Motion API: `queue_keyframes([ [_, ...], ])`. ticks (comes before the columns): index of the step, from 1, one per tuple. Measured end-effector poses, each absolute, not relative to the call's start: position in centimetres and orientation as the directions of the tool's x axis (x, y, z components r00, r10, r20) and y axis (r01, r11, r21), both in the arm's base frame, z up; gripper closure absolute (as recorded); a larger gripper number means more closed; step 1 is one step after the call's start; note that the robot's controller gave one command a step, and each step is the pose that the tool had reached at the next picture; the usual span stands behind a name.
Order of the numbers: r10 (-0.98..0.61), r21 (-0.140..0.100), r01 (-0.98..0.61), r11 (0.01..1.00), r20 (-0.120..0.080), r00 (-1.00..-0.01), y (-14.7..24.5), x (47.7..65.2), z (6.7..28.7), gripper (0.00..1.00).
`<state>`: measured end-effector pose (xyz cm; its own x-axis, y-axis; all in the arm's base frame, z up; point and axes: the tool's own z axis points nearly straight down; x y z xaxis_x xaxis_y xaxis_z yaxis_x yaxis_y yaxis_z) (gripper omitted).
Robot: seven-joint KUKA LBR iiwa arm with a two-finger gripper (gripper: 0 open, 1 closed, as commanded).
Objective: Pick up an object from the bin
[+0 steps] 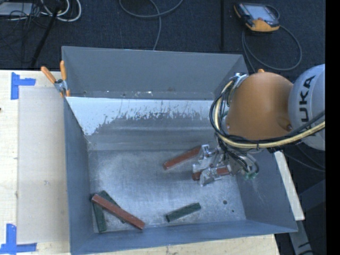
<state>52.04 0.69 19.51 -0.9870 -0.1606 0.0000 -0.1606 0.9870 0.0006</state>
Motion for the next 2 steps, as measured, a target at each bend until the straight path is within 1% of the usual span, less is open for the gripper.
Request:
queue_keyframes([
  [1,-0.418,-0.003,-0.418,0.908,-0.005,-0.908,-6.27,51.48,32.43,1.00],
  [2,-0.418,-0.001,-0.418,0.908,-0.003,-0.908,-6.21,51.45,32.31,1.00],
])
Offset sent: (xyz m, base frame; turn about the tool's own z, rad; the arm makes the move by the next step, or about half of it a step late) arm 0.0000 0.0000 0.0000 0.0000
